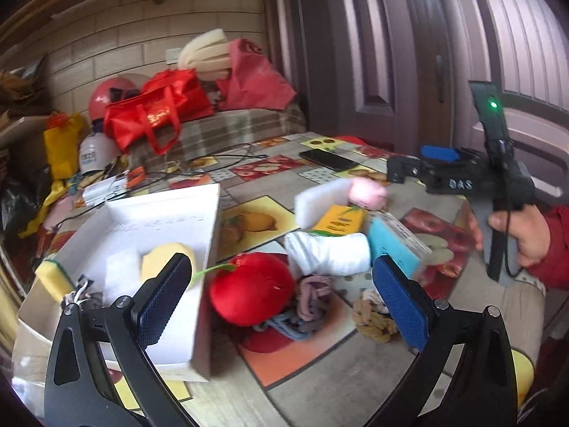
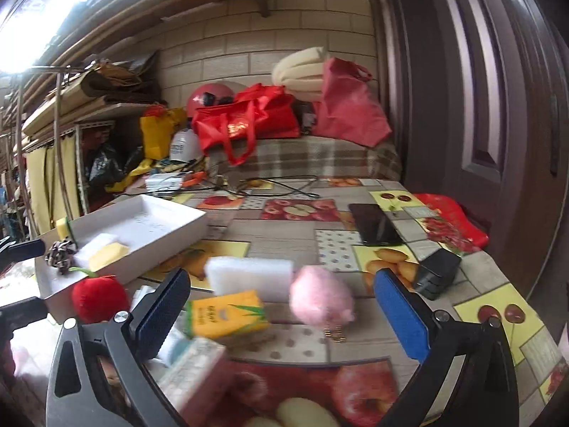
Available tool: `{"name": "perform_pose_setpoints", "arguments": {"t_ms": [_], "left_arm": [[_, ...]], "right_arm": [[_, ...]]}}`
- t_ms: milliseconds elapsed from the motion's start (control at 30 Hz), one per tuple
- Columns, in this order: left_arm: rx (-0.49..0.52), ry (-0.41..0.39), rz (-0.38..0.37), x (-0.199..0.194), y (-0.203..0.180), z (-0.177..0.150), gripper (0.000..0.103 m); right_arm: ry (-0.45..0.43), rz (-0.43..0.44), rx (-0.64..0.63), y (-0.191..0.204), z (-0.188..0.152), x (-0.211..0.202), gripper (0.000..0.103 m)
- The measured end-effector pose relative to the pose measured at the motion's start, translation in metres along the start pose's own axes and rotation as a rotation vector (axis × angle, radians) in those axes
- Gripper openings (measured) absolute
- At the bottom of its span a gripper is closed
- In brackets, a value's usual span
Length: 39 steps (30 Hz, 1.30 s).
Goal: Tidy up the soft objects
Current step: 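Grasp the braided rope knot with left tool while right tool grasps pink fluffy pom-pom, then carry rope knot over white tray and lower it while right tool carries pom-pom toward tray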
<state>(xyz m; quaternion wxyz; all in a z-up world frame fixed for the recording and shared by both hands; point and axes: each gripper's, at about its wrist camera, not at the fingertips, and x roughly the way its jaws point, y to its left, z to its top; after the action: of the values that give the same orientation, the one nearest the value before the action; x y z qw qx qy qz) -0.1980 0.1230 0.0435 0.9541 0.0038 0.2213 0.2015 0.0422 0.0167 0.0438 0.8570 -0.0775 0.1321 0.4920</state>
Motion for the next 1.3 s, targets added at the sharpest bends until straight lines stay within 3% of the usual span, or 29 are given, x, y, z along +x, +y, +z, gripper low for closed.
{"name": "perform_pose_setpoints", "arguments": {"t_ms": [100,200,400,600,667,767,800,900,1033,1233,1300], "left_arm": [[0.046,0.079,-0.106,0.012,-0.019,0.001,0.102],[0.093,0.164,-0.177,0.026,-0.037,-0.001,0.099],[0.200,0.299,-0.222,0.048,-0.063,-0.009,0.087],[0.176,0.353,-0.258,0.060,-0.067,-0.012,0.086],[0.171,0.370,-0.267,0.064,-0.068,-0.012,0.078],[0.178,0.408,-0.269,0.069,-0.072,-0.014,0.059],[0.177,0.405,-0.279,0.070,-0.072,-0.014,0.055],[0.172,0.400,-0.285,0.068,-0.071,-0.014,0.046],[0.169,0.362,-0.257,0.062,-0.069,-0.012,0.044],[0.137,0.196,-0.164,0.033,-0.055,-0.003,0.045],[0.098,0.147,-0.135,0.024,-0.046,-0.001,0.045]], "right_arm": [[0.021,0.002,-0.006,-0.025,0.000,0.002,0.103],[0.101,0.053,-0.026,-0.037,-0.003,0.014,0.097],[0.323,0.161,-0.073,-0.027,-0.011,0.051,0.087],[0.362,0.148,-0.140,-0.012,-0.009,0.075,0.086],[0.395,0.149,-0.133,-0.012,-0.008,0.088,0.085],[0.486,0.173,-0.123,-0.012,-0.013,0.106,0.055],[0.495,0.175,-0.118,-0.013,-0.014,0.107,0.055],[0.451,0.171,-0.099,-0.018,-0.010,0.098,0.053],[0.354,0.127,-0.025,-0.033,-0.002,0.082,0.053],[0.112,0.043,0.039,-0.046,0.007,0.038,0.053],[0.068,0.028,0.036,-0.043,0.006,0.026,0.053]]}}
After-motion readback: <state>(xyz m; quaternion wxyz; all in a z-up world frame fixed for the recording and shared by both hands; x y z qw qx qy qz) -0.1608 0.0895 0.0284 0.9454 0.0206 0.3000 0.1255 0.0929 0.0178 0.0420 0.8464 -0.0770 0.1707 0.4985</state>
